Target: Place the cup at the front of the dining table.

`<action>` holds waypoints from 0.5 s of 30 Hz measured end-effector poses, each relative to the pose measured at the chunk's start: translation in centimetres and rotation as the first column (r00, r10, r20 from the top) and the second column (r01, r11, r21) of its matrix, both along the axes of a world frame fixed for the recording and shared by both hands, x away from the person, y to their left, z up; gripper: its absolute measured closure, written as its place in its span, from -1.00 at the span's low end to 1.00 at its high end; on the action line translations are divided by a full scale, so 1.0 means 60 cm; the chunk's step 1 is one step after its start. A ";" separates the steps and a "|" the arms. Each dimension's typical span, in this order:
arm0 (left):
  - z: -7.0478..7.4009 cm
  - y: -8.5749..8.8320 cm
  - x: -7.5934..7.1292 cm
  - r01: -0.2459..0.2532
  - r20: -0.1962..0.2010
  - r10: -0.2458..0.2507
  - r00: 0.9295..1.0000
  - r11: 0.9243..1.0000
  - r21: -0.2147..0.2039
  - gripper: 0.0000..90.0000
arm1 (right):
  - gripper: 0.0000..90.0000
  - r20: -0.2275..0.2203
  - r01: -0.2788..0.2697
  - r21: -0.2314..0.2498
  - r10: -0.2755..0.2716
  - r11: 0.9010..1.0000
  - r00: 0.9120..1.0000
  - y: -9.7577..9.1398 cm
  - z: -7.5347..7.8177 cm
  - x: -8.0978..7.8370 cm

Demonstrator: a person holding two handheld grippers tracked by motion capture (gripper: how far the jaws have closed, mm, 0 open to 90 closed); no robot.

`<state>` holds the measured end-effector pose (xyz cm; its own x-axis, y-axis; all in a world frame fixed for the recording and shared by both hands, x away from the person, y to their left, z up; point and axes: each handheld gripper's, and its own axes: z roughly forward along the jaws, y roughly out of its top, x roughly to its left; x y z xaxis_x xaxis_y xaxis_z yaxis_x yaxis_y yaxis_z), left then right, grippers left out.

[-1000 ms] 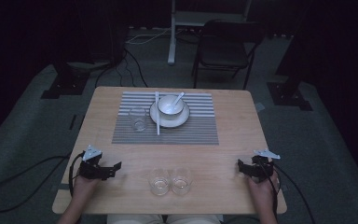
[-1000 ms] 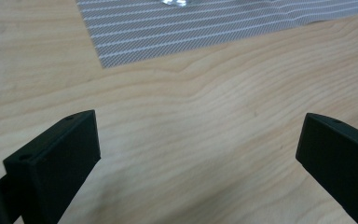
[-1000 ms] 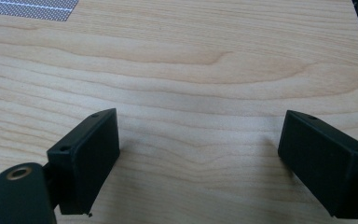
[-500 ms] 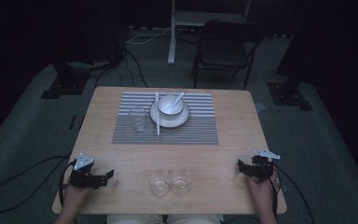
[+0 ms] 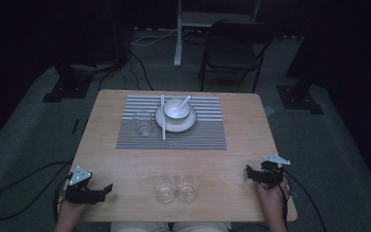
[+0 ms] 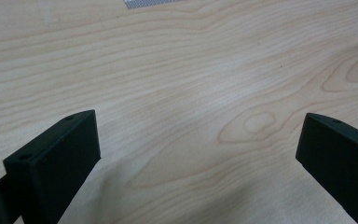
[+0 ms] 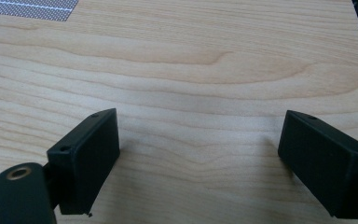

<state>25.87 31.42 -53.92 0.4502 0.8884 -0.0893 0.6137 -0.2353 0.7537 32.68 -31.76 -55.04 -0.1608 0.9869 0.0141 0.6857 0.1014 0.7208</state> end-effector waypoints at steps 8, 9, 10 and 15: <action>-0.004 0.016 -0.018 0.000 0.000 0.000 1.000 1.000 0.008 -1.00 | -0.74 0.000 0.000 0.000 0.000 1.000 1.000 0.000 0.000 0.000; -0.004 0.019 -0.021 0.005 -0.005 -0.005 1.000 1.000 0.012 -1.00 | -0.74 0.000 0.000 0.000 0.000 1.000 1.000 0.000 0.000 0.000; -0.004 0.021 -0.023 0.004 -0.006 -0.004 1.000 1.000 0.017 -1.00 | -0.74 0.000 0.000 0.000 0.000 1.000 1.000 0.000 0.000 0.000; -0.011 0.037 -0.042 0.015 -0.011 -0.015 1.000 1.000 0.019 -1.00 | -0.74 0.000 0.000 0.000 0.000 1.000 1.000 0.000 0.000 0.000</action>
<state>23.37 33.61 -54.55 0.4626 0.8832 -0.0771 0.6180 -0.2589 0.7423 32.68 -31.76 -55.04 -0.1605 0.9869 0.0142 0.6858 0.1012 0.7207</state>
